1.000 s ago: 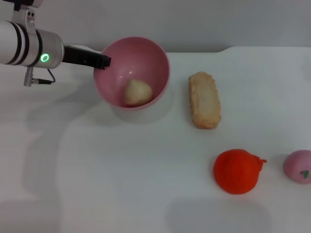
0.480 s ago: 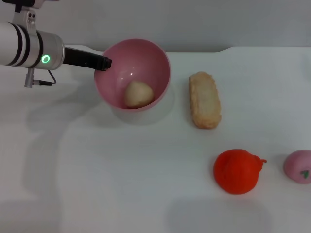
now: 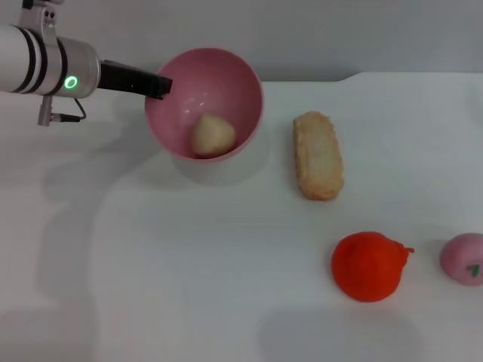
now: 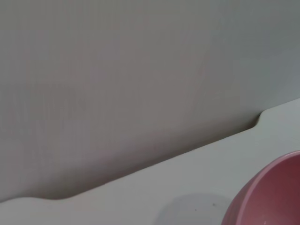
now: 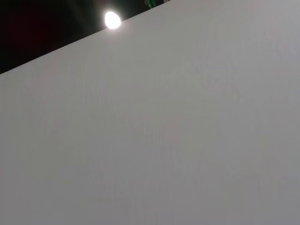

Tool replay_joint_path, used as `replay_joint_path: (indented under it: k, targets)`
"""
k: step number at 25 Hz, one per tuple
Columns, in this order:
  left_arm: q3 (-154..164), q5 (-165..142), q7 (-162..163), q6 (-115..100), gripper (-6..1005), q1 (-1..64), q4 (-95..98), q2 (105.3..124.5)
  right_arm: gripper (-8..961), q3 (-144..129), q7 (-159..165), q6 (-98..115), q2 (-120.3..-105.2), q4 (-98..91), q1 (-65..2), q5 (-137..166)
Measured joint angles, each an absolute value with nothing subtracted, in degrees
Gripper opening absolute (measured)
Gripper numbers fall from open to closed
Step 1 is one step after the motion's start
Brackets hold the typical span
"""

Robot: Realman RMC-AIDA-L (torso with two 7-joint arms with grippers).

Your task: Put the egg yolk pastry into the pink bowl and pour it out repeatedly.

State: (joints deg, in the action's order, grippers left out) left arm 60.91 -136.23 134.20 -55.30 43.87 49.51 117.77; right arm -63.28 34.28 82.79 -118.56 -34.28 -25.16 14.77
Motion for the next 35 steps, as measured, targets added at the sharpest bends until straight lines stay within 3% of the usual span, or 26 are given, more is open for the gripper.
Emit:
replay_joint_path:
  k: [17, 35]
  targets:
    - [67.02, -126.35, 124.99, -47.54, 42, 43.42, 49.63, 118.06, 590, -64.86, 34.45, 82.8, -118.74, -34.07, -25.74, 14.73]
    - [93.91, -110.32, 113.87, -18.34, 43, 35.62, 58.17, 118.36, 590, -67.09, 36.09, 82.89, -118.91, -33.12, -25.24, 14.32]
